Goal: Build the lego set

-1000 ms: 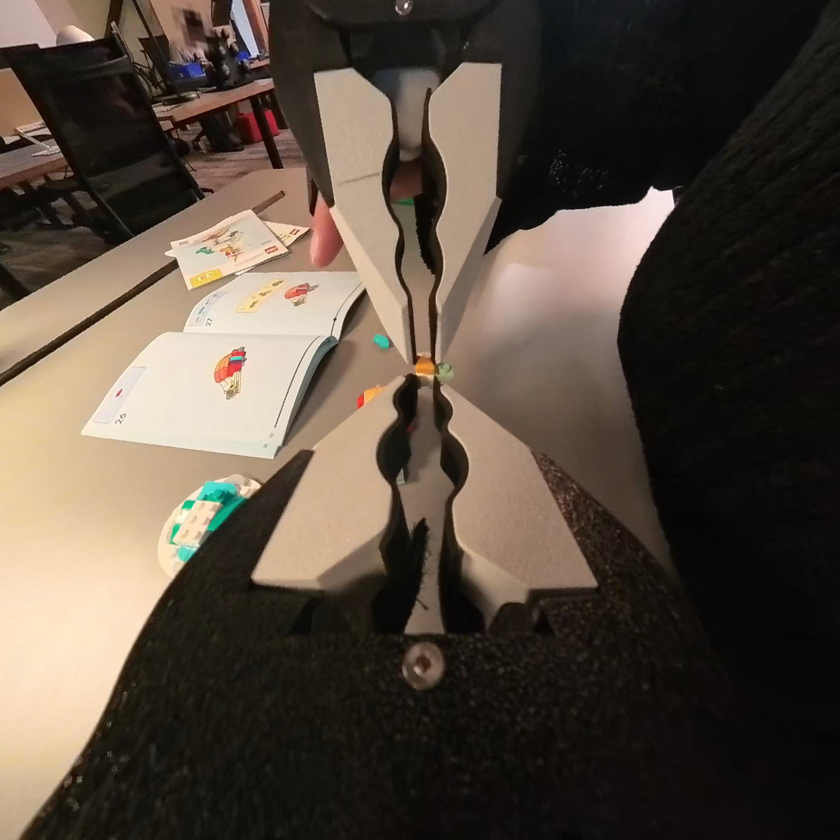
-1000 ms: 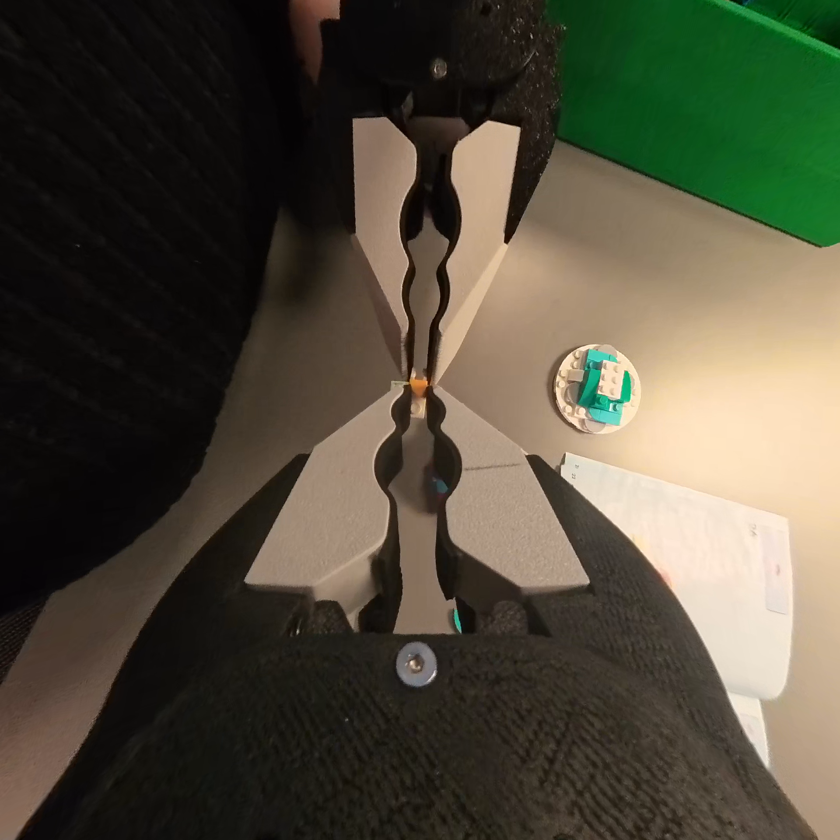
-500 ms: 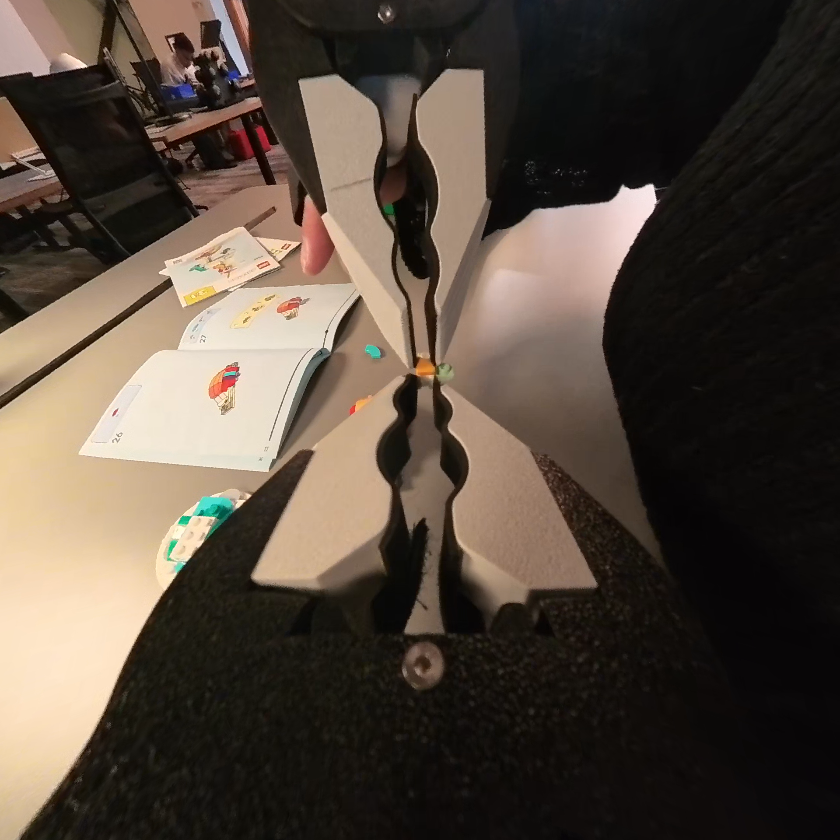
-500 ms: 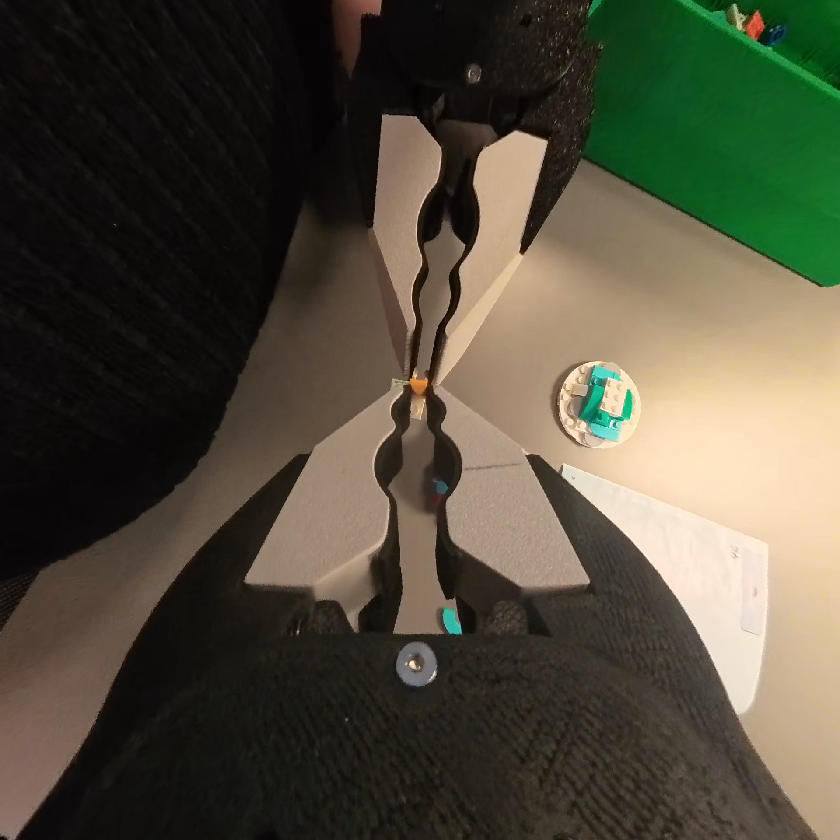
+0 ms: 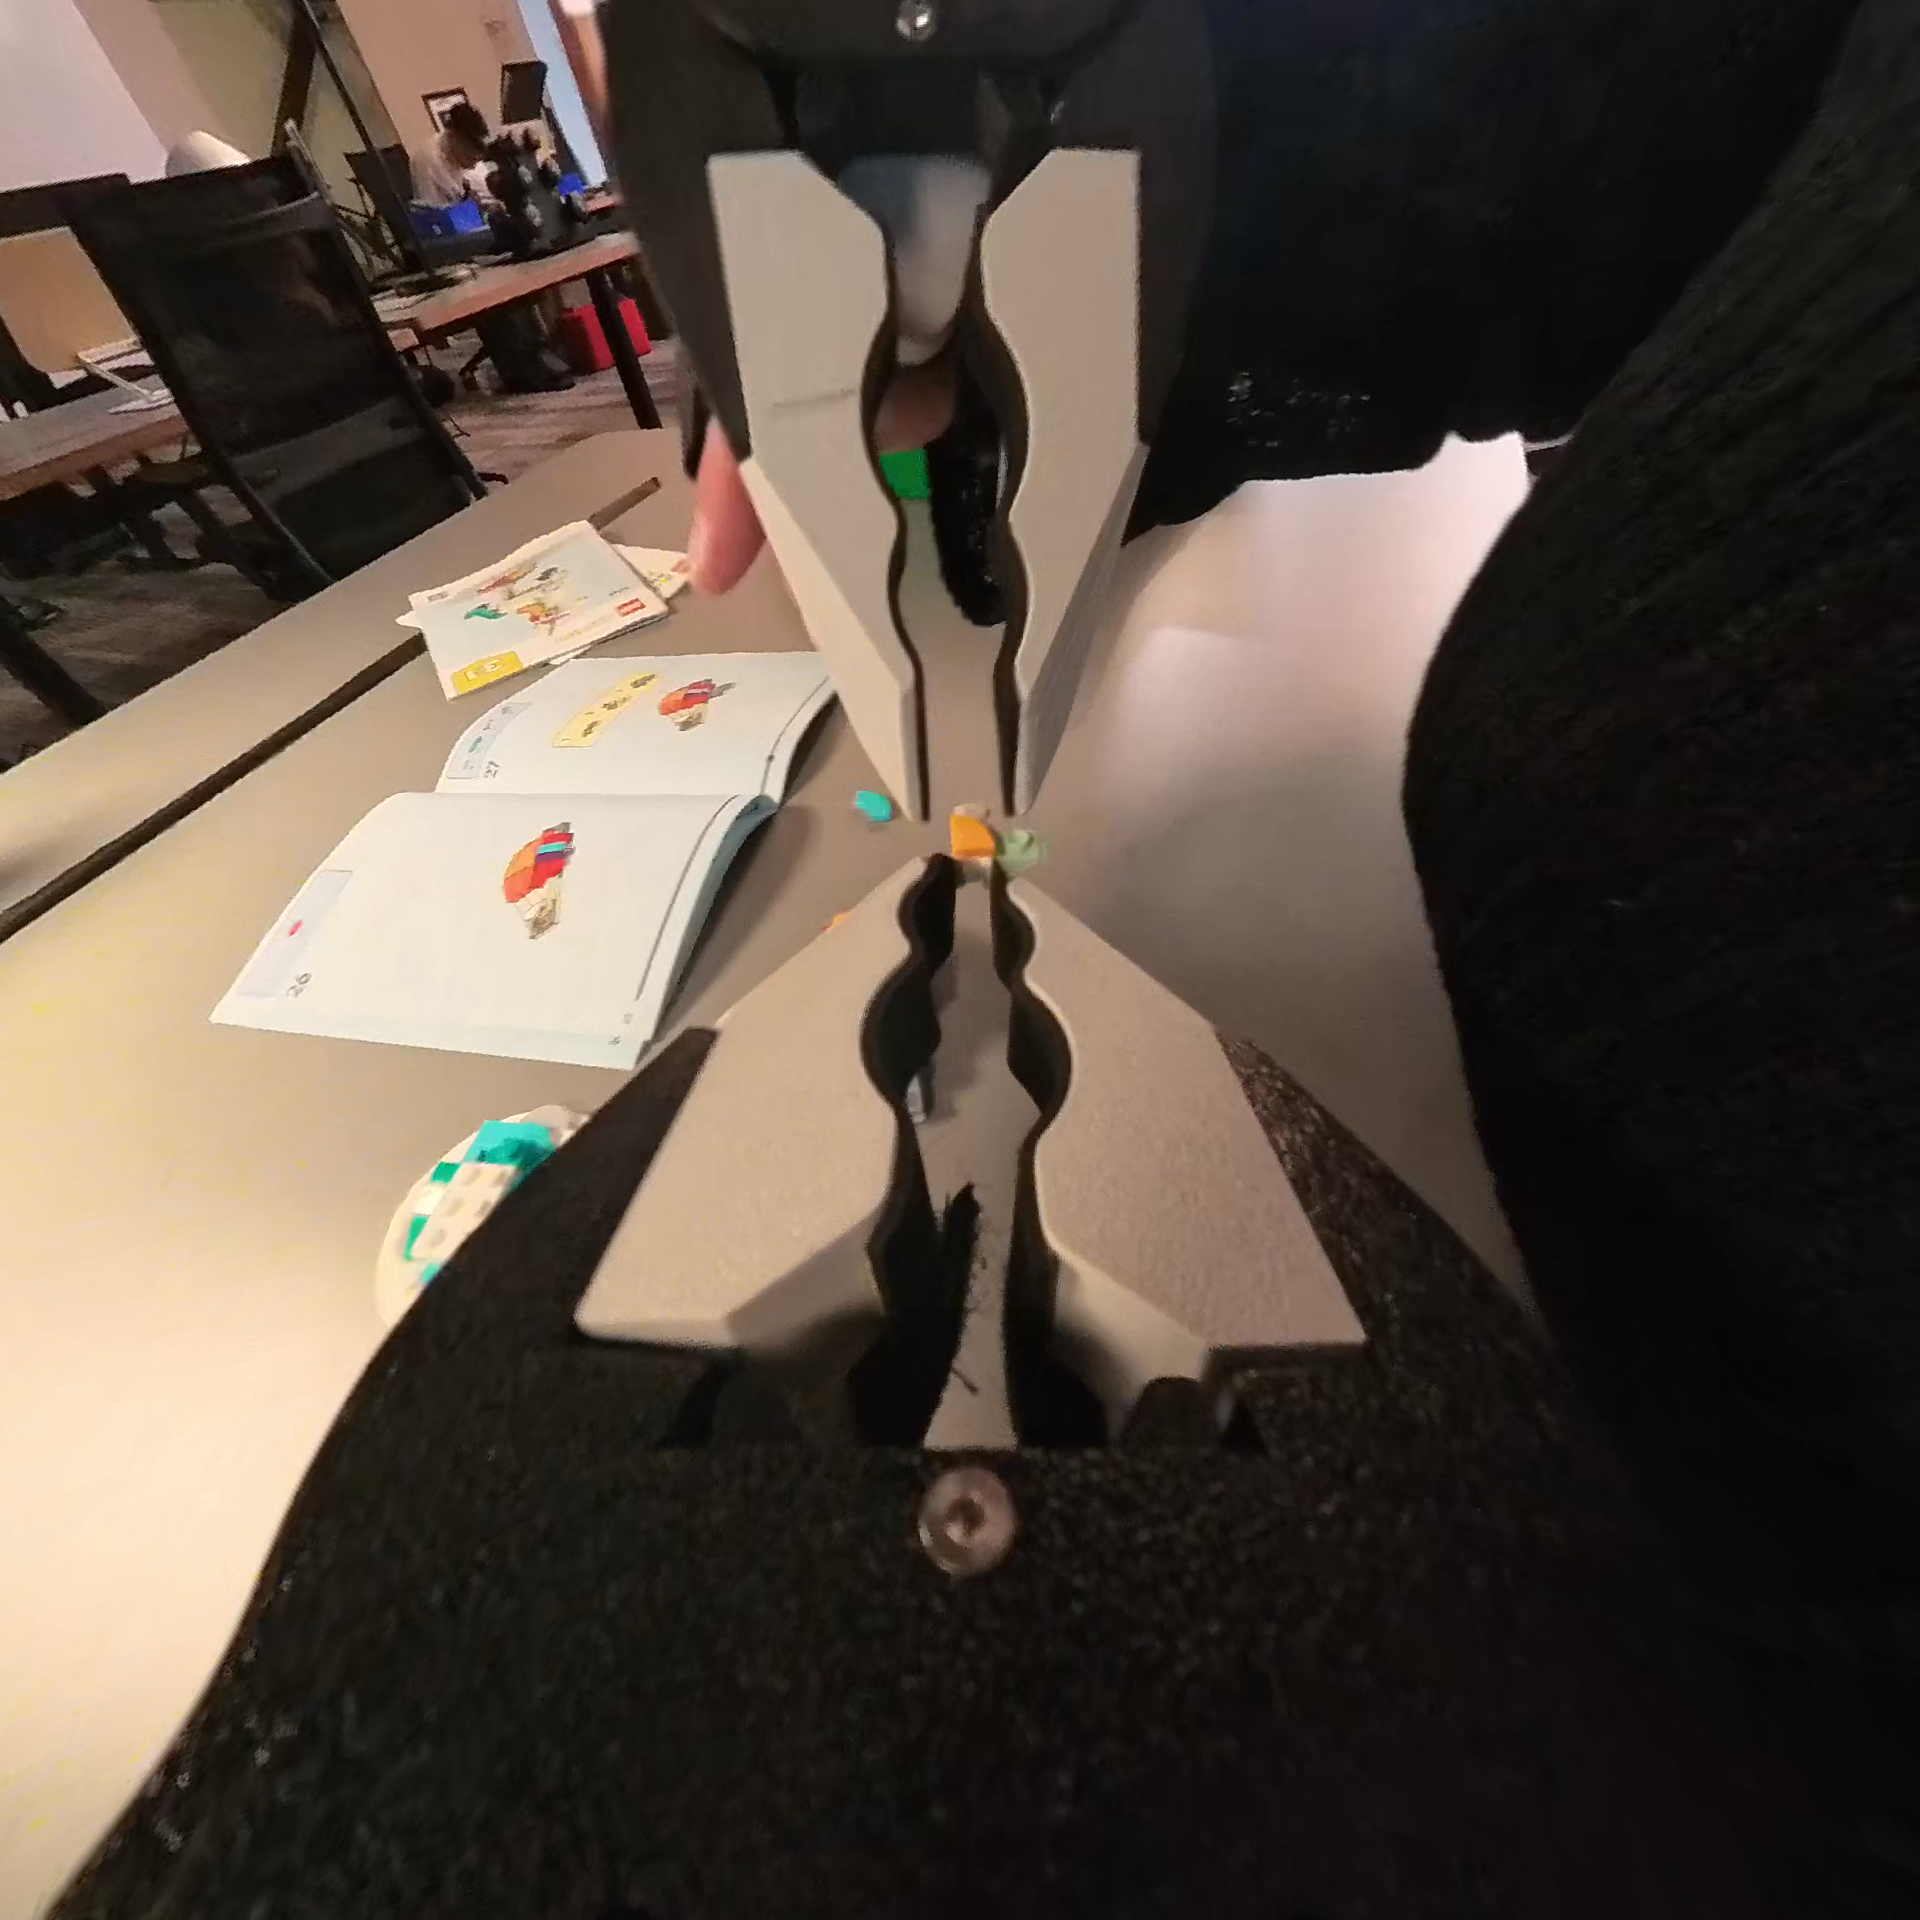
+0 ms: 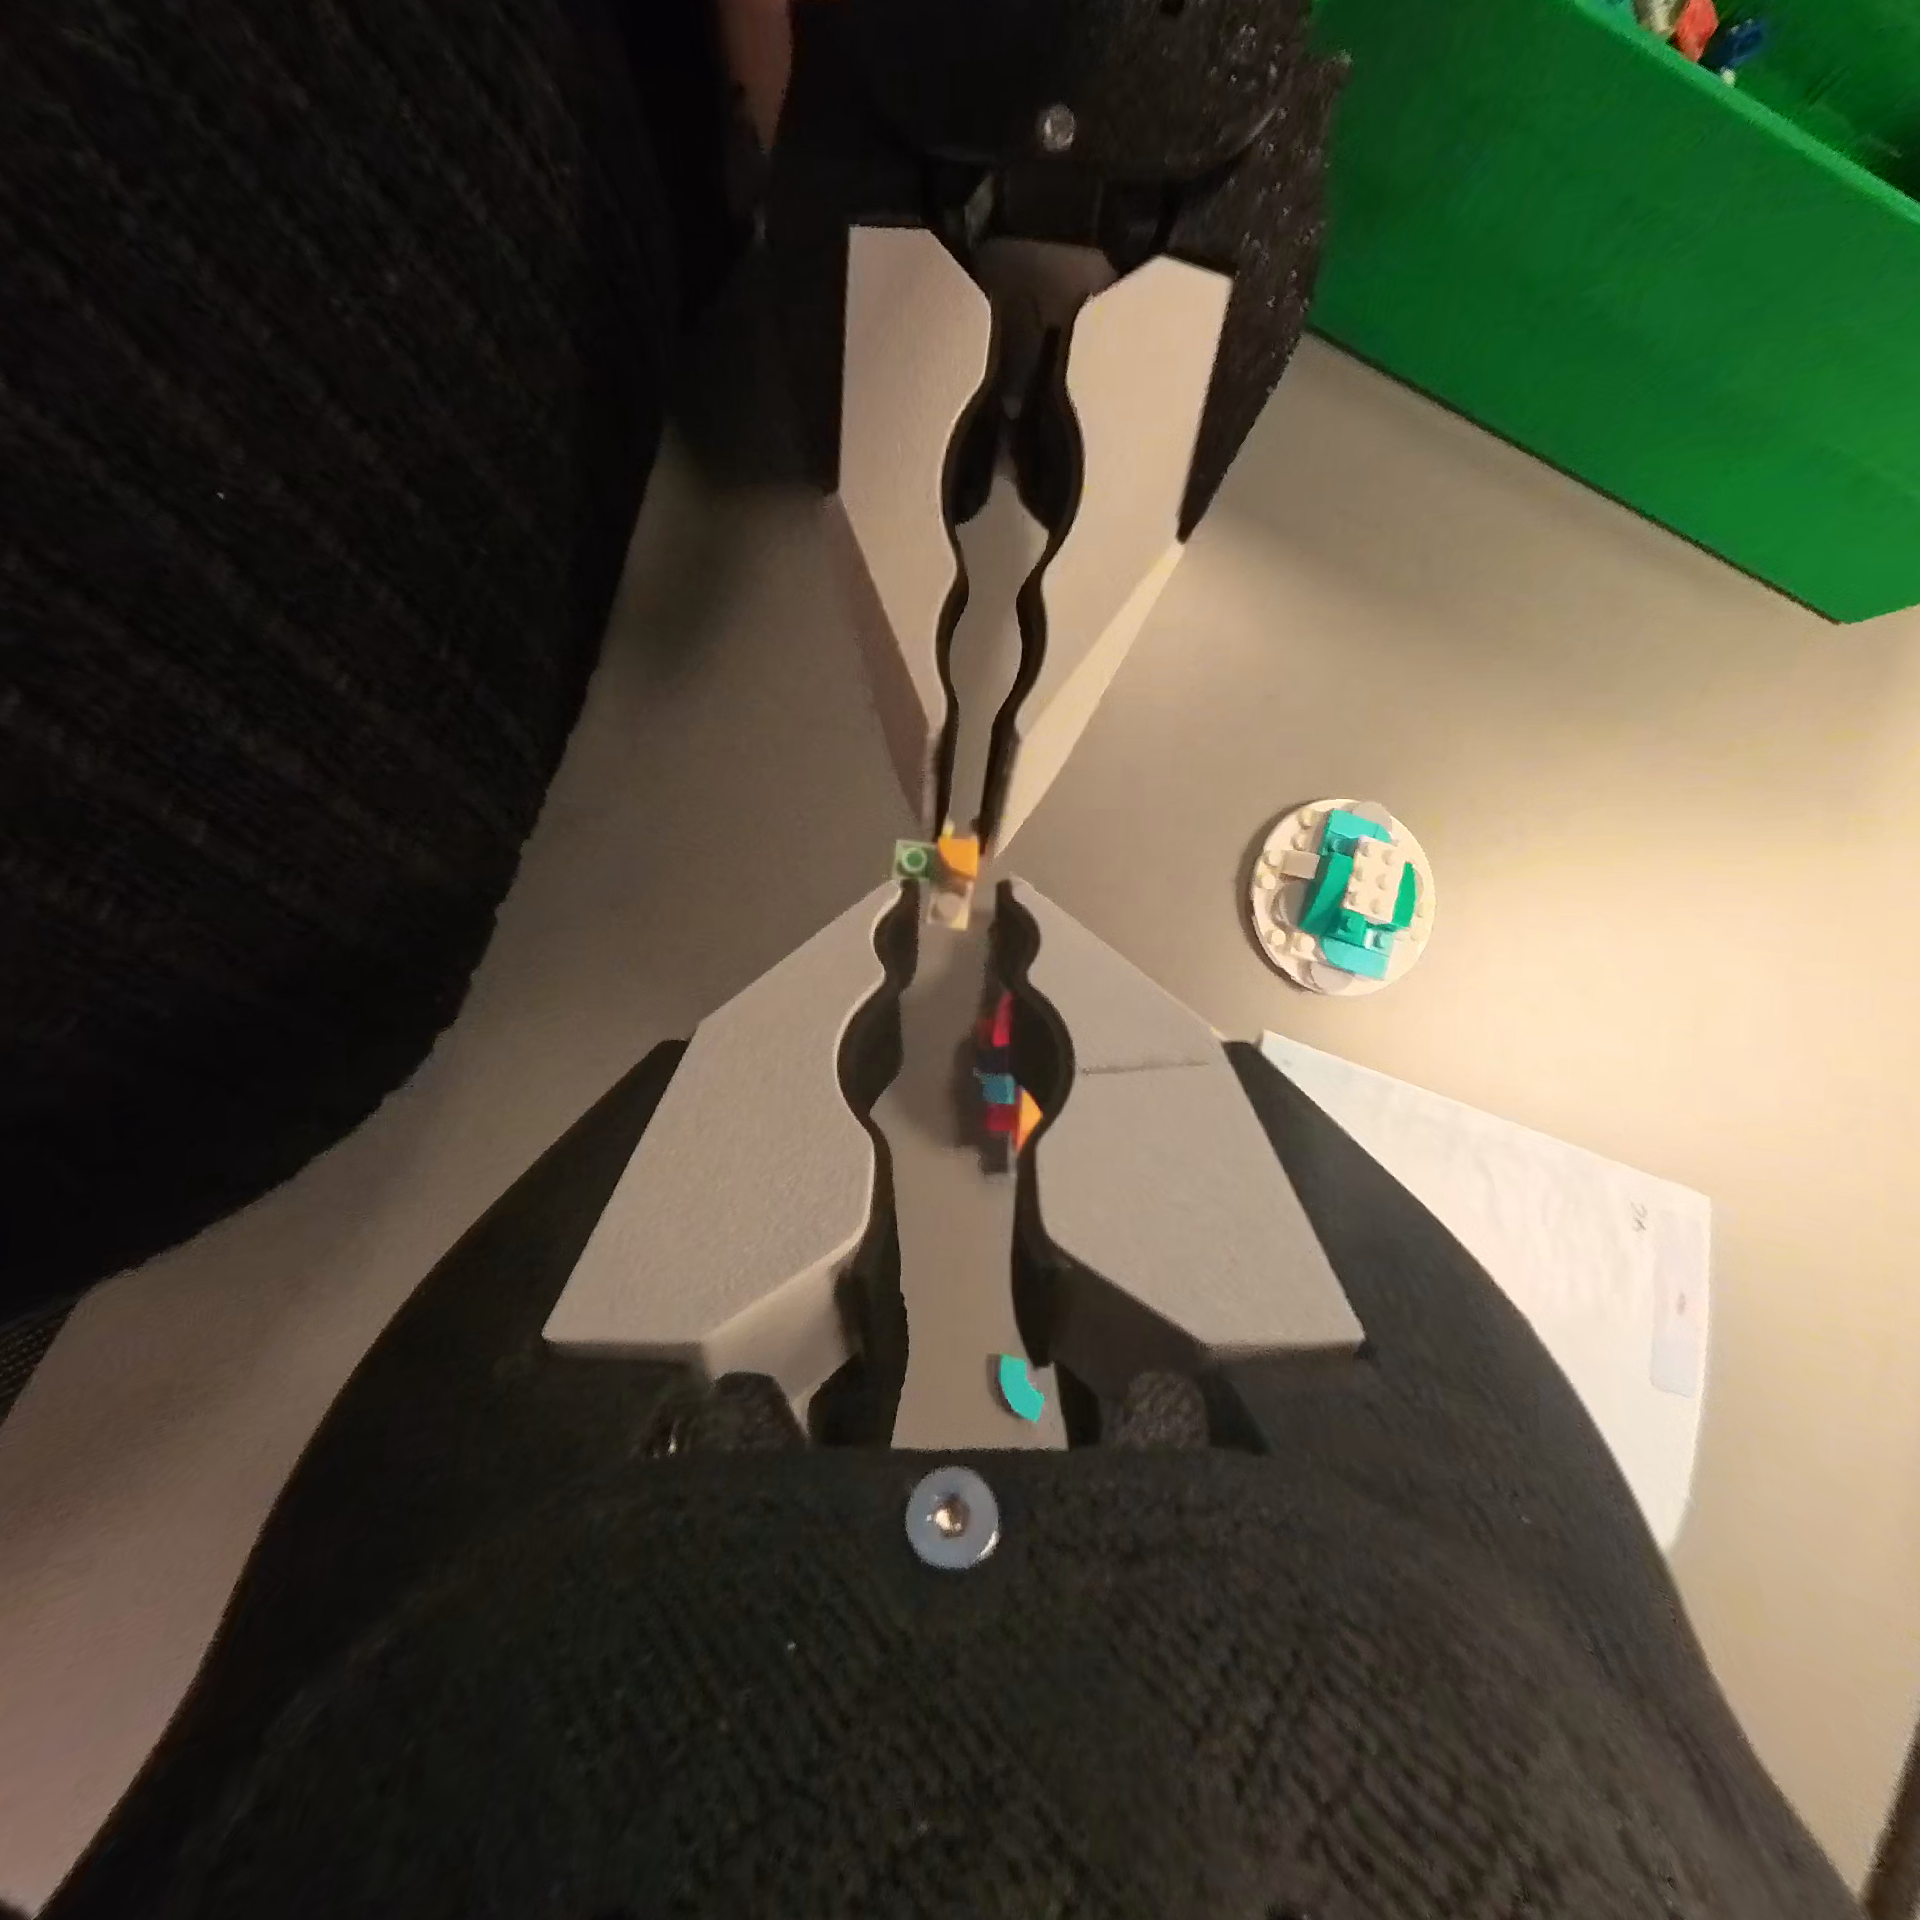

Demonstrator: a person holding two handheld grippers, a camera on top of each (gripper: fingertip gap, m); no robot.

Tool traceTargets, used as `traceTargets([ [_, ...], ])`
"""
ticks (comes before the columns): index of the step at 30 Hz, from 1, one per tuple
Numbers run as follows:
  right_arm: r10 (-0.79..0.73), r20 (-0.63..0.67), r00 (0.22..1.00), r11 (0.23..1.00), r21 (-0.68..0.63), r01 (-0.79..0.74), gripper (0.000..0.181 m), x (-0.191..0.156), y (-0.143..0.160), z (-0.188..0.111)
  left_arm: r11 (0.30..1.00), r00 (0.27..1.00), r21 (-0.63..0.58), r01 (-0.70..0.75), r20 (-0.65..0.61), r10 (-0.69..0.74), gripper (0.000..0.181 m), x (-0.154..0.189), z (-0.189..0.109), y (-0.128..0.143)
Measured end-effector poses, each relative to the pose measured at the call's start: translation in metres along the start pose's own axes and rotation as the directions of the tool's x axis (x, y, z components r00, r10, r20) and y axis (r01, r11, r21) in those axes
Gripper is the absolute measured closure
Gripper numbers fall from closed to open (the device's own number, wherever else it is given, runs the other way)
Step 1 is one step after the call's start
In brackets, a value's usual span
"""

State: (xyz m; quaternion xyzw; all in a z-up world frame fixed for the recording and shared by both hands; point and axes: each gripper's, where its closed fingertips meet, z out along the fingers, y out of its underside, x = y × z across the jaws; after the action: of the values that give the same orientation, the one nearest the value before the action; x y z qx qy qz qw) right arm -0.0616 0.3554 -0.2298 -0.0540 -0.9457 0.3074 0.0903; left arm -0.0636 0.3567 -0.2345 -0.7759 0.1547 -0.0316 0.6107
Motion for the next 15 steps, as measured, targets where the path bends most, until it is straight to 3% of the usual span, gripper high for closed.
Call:
traceTargets([
  [1, -0.002, -0.024, 1.000, 1.000, 0.005, 0.002, 0.164, 0.003, 0.001, -0.003, 1.000, 1.000, -0.005, 0.012, 0.019, -0.012, 0.177, -0.004, -0.001, 0.000],
  [5, -0.133, -0.219, 0.967, 0.984, 0.085, 0.154, 0.141, 0.015, -0.009, -0.015, 0.996, 0.992, 0.011, 0.090, 0.086, -0.091, 0.177, -0.023, -0.008, -0.005],
  [6, -0.213, -0.309, 0.927, 0.968, 0.064, 0.244, 0.136, 0.020, -0.011, -0.016, 0.994, 0.990, 0.019, 0.107, 0.093, -0.109, 0.177, -0.027, -0.010, -0.008],
  [9, -0.472, -0.531, 0.704, 0.862, -0.108, 0.496, 0.131, 0.032, -0.015, -0.017, 0.990, 0.987, 0.034, 0.134, 0.088, -0.137, 0.177, -0.033, -0.013, -0.018],
  [15, -0.658, -0.602, 0.451, 0.698, -0.266, 0.665, 0.136, 0.031, -0.020, -0.019, 0.989, 0.987, 0.042, 0.142, 0.072, -0.144, 0.177, -0.031, -0.008, -0.031],
])
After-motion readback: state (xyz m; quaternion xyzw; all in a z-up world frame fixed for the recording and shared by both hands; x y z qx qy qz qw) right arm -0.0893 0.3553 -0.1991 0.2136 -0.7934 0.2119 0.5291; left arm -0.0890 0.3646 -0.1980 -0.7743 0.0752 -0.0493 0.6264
